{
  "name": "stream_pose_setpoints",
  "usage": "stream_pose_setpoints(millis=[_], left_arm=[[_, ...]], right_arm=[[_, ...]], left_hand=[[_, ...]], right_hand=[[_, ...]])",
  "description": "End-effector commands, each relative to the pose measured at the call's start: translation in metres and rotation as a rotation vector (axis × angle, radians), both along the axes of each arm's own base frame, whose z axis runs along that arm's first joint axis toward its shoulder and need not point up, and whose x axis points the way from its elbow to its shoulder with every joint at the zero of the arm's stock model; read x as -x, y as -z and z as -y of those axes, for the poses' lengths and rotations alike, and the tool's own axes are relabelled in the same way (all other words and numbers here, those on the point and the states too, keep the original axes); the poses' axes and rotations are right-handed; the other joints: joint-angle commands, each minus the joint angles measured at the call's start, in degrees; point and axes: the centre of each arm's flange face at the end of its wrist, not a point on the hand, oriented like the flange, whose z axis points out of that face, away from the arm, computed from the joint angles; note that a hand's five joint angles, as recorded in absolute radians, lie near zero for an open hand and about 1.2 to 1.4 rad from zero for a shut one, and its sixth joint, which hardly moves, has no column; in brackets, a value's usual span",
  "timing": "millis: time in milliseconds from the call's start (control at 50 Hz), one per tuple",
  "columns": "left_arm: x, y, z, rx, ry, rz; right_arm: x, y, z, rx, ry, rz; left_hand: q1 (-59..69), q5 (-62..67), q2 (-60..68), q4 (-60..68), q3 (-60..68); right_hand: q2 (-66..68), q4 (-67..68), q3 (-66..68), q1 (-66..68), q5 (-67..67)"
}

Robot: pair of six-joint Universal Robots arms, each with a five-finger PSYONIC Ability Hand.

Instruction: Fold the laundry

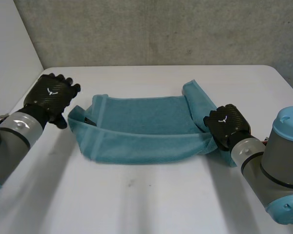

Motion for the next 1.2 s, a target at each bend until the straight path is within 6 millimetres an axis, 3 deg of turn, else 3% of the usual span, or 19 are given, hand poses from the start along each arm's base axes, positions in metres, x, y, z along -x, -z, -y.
stream_pose_setpoints(millis=[20, 200, 300, 500, 600, 640, 740, 860, 940, 960, 980, 1000, 1020, 1200], left_arm=[[-0.008, 0.006, 0.007, -0.035, 0.148, -0.020], [-0.017, 0.033, 0.025, -0.114, 0.145, -0.011], [-0.018, 0.055, 0.036, -0.153, 0.147, 0.050], [-0.017, 0.072, 0.041, -0.170, 0.155, 0.090], [-0.017, 0.078, 0.043, -0.183, 0.151, 0.091], [-0.018, 0.082, 0.045, -0.192, 0.143, 0.093], [-0.018, 0.085, 0.044, -0.202, 0.141, 0.096], [-0.018, 0.087, 0.041, -0.210, 0.145, 0.097], [-0.018, 0.088, 0.041, -0.210, 0.143, 0.097], [-0.018, 0.088, 0.041, -0.207, 0.146, 0.098], [-0.017, 0.087, 0.042, -0.204, 0.150, 0.100], [-0.017, 0.087, 0.042, -0.204, 0.150, 0.100], [-0.017, 0.087, 0.041, -0.200, 0.149, 0.109], [-0.011, 0.085, 0.037, -0.185, 0.171, 0.122]], right_arm=[[0.002, 0.001, 0.002, -0.002, 0.008, -0.001], [0.003, 0.001, 0.002, -0.004, 0.012, -0.002], [0.003, 0.002, 0.001, -0.008, 0.009, -0.004], [0.003, 0.002, 0.001, -0.008, 0.009, -0.003], [0.003, 0.003, 0.002, -0.008, 0.011, -0.003], [0.003, 0.003, 0.002, -0.008, 0.011, -0.003], [0.003, 0.002, 0.003, -0.004, 0.014, -0.002], [0.007, -0.003, 0.010, 0.014, 0.057, 0.003], [0.009, -0.007, 0.013, 0.021, 0.082, 0.002], [0.010, -0.007, 0.014, 0.023, 0.086, 0.002], [0.010, -0.007, 0.014, 0.023, 0.086, 0.002], [0.010, -0.007, 0.014, 0.023, 0.086, 0.002], [0.010, -0.008, 0.014, 0.025, 0.085, 0.005], [0.009, -0.005, 0.011, 0.012, 0.080, -0.001]], left_hand=[[18.52, 18.98, 19.22, 19.17, 19.35], [18.89, 19.35, 19.58, 19.54, 19.72], [12.35, 12.81, 13.05, 13.00, 13.18], [10.65, 11.11, 11.34, 11.30, 11.48], [15.19, 15.65, 15.88, 15.84, 16.02], [23.22, 23.68, 23.91, 23.87, 24.05], [25.44, 25.90, 26.13, 26.09, 26.27], [52.11, 52.57, 52.81, 52.76, 52.94], [58.23, 58.69, 58.92, 58.88, 59.06], [55.09, 55.55, 55.78, 55.74, 55.91], [30.91, 31.37, 31.60, 31.56, 31.74], [30.67, 31.13, 31.36, 31.32, 31.49], [6.85, 7.31, 7.54, 7.50, 7.68], [7.28, 7.74, 7.97, 7.93, 8.11]], right_hand=[[12.30, 11.63, 11.78, 24.51, 12.98], [12.20, 11.52, 11.67, 24.40, 12.88], [12.20, 11.52, 11.67, 24.40, 12.88], [12.20, 11.52, 11.67, 24.40, 12.88], [12.20, 11.52, 11.67, 24.40, 12.88], [12.20, 11.52, 11.67, 24.40, 12.88], [12.30, 11.63, 11.78, 24.51, 12.98], [12.30, 11.63, 11.78, 24.51, 12.98], [12.30, 11.63, 11.78, 24.51, 12.98], [12.30, 11.63, 11.78, 24.51, 12.98], [12.30, 11.63, 11.78, 24.51, 12.98], [12.30, 11.63, 11.78, 24.51, 12.98], [12.30, 11.63, 11.78, 24.51, 12.98], [12.30, 11.63, 11.78, 24.51, 12.98]])
